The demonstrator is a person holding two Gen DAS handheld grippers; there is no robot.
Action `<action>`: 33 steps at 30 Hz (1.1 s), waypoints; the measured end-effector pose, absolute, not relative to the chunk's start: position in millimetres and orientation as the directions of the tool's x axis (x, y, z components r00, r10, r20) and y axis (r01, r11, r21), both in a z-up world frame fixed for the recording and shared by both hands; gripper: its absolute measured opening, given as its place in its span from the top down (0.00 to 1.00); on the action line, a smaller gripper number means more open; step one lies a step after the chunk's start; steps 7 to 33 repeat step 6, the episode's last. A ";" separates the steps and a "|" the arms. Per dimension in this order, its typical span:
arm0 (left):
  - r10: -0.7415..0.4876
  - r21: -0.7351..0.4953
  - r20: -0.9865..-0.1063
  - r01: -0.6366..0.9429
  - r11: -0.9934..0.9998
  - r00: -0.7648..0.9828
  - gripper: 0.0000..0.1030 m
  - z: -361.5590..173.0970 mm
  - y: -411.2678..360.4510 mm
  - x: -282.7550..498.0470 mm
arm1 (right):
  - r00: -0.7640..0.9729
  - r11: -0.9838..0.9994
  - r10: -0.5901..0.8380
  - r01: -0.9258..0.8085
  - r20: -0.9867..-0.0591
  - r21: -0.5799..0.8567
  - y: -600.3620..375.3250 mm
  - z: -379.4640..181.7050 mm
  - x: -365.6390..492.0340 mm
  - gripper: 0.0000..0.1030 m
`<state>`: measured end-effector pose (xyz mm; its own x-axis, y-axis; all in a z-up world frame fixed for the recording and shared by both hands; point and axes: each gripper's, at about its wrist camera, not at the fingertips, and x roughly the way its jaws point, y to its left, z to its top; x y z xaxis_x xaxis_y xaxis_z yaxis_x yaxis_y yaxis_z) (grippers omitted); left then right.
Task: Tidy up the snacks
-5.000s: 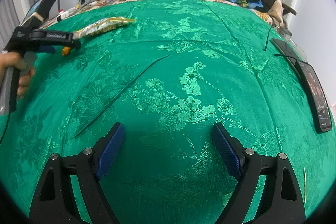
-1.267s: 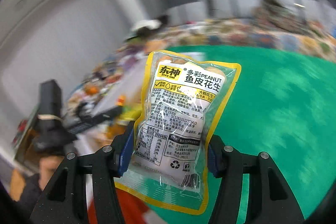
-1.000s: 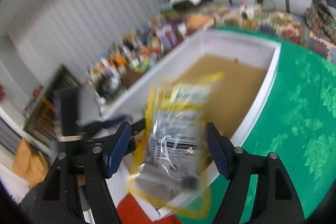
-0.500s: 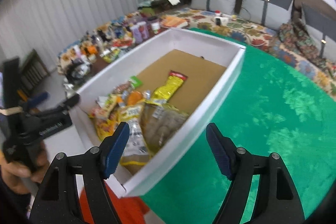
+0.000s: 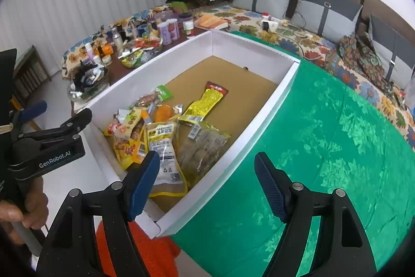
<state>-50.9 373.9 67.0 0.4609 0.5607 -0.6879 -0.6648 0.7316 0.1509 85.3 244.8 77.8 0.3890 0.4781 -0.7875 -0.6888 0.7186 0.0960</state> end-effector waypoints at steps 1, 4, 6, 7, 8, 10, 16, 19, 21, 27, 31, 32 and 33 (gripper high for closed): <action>0.558 0.147 -0.689 -0.664 0.733 0.463 0.01 66.7 374.5 -51.7 | 0.387 0.718 0.478 -0.689 -0.788 0.097 245.4 77.6 84.8 0.24; 0.547 0.122 -0.685 -0.664 0.738 0.482 0.01 67.3 376.1 -56.3 | 0.383 0.711 0.483 -0.696 -0.787 0.098 248.5 78.1 82.6 0.24; 0.541 0.106 -0.678 -0.663 0.741 0.497 0.01 68.4 376.6 -59.6 | 0.381 0.707 0.486 -0.700 -0.787 0.098 250.9 78.9 81.5 0.24; 0.541 0.106 -0.678 -0.663 0.741 0.497 0.01 68.4 376.6 -59.6 | 0.381 0.707 0.486 -0.700 -0.787 0.098 250.9 78.9 81.5 0.24; 0.541 0.106 -0.678 -0.663 0.741 0.497 0.01 68.4 376.6 -59.6 | 0.381 0.707 0.486 -0.700 -0.787 0.098 250.9 78.9 81.5 0.24; 0.541 0.106 -0.678 -0.663 0.741 0.497 0.01 68.4 376.6 -59.6 | 0.381 0.707 0.486 -0.700 -0.787 0.098 250.9 78.9 81.5 0.24; 0.541 0.106 -0.678 -0.663 0.741 0.497 0.01 68.4 376.6 -59.6 | 0.381 0.707 0.486 -0.700 -0.787 0.098 250.9 78.9 81.5 0.24; 0.541 0.106 -0.678 -0.663 0.741 0.497 0.01 68.4 376.6 -59.6 | 0.381 0.707 0.486 -0.700 -0.787 0.098 250.9 78.9 81.5 0.24; 0.541 0.106 -0.678 -0.663 0.741 0.497 0.01 68.4 376.6 -59.6 | 0.381 0.707 0.486 -0.700 -0.787 0.098 250.9 78.9 81.5 0.24; 0.541 0.106 -0.678 -0.663 0.741 0.497 0.01 68.4 376.6 -59.6 | 0.381 0.707 0.486 -0.700 -0.787 0.098 250.9 78.9 81.5 0.24; 0.541 0.106 -0.678 -0.663 0.741 0.497 0.01 68.4 376.6 -59.6 | 0.381 0.707 0.486 -0.700 -0.787 0.098 250.9 78.9 81.5 0.24; 0.541 0.106 -0.678 -0.663 0.741 0.497 0.01 68.4 376.6 -59.6 | 0.381 0.707 0.486 -0.700 -0.787 0.098 250.9 78.9 81.5 0.24; 0.541 0.106 -0.678 -0.663 0.741 0.497 0.01 68.4 376.6 -59.6 | 0.381 0.707 0.486 -0.700 -0.787 0.098 250.9 78.9 81.5 0.24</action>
